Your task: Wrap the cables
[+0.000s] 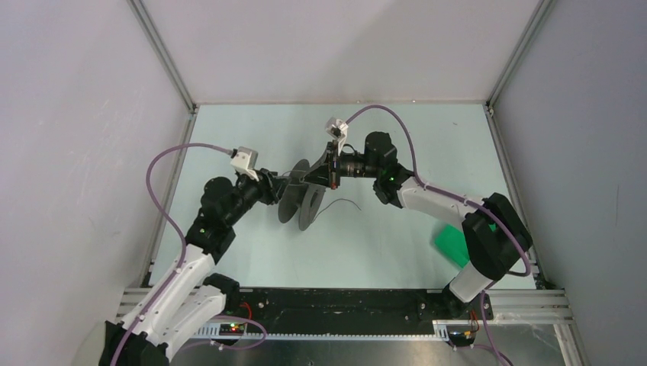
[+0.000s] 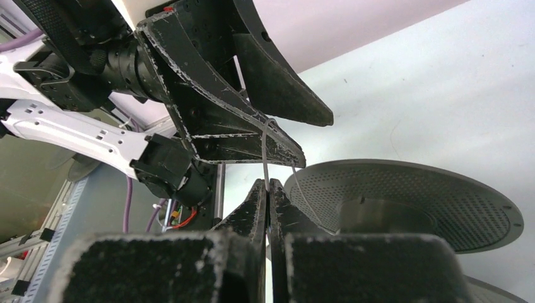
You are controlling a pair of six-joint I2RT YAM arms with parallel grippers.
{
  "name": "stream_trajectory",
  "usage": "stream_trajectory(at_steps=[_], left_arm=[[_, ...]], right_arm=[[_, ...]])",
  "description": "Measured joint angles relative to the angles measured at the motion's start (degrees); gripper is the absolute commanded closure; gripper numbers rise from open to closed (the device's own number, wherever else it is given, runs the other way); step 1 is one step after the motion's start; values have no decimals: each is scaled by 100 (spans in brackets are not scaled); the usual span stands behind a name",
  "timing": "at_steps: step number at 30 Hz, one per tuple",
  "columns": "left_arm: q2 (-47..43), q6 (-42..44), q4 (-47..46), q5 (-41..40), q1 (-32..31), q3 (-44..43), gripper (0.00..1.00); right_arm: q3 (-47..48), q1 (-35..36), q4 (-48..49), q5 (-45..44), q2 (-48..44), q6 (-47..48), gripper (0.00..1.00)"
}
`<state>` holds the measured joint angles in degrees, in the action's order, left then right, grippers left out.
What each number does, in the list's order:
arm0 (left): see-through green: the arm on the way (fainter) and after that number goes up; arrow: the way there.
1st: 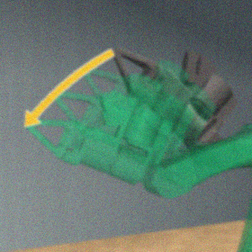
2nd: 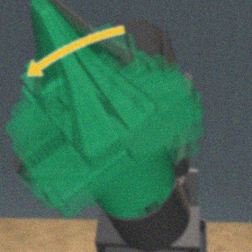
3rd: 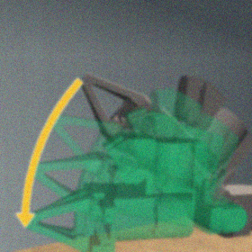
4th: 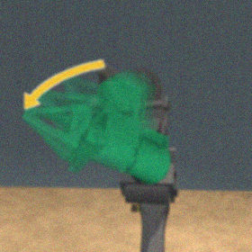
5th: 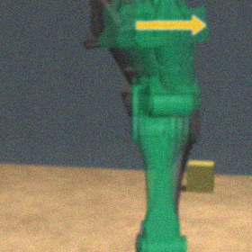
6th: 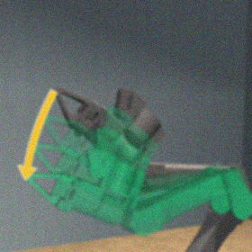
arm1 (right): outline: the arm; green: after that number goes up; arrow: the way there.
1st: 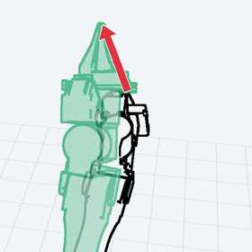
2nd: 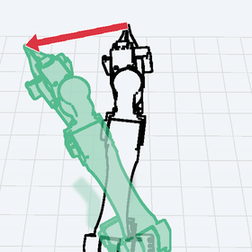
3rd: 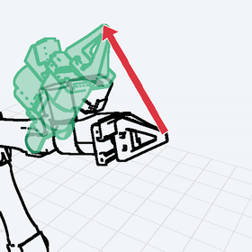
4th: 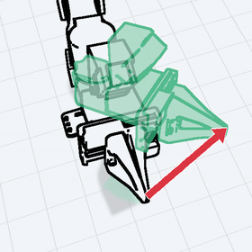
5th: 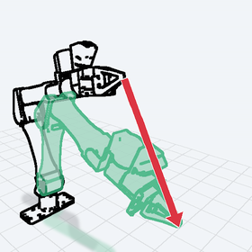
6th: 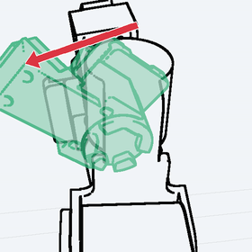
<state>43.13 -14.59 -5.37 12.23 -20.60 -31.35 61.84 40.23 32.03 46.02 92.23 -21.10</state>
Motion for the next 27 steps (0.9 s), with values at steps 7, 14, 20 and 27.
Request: stream_trajectory(at_steps=[7, 14, 20, 27], left_arm=[[321, 57, 297, -184, -61, 2, 47], [640, 205, 564, -463, -273, 0, 48], [817, 293, 697, -669, -374, -2, 51], [1067, 352, 726, -787, -457, -59, 53]], right_arm=[[-17, -70, 87, 61, 299, -96, 100], [-98, -74, 114, 103, 424, -136, 100], [-184, -79, 144, 127, 433, -136, 100], [-254, -96, 236, 144, 503, -144, 100]])
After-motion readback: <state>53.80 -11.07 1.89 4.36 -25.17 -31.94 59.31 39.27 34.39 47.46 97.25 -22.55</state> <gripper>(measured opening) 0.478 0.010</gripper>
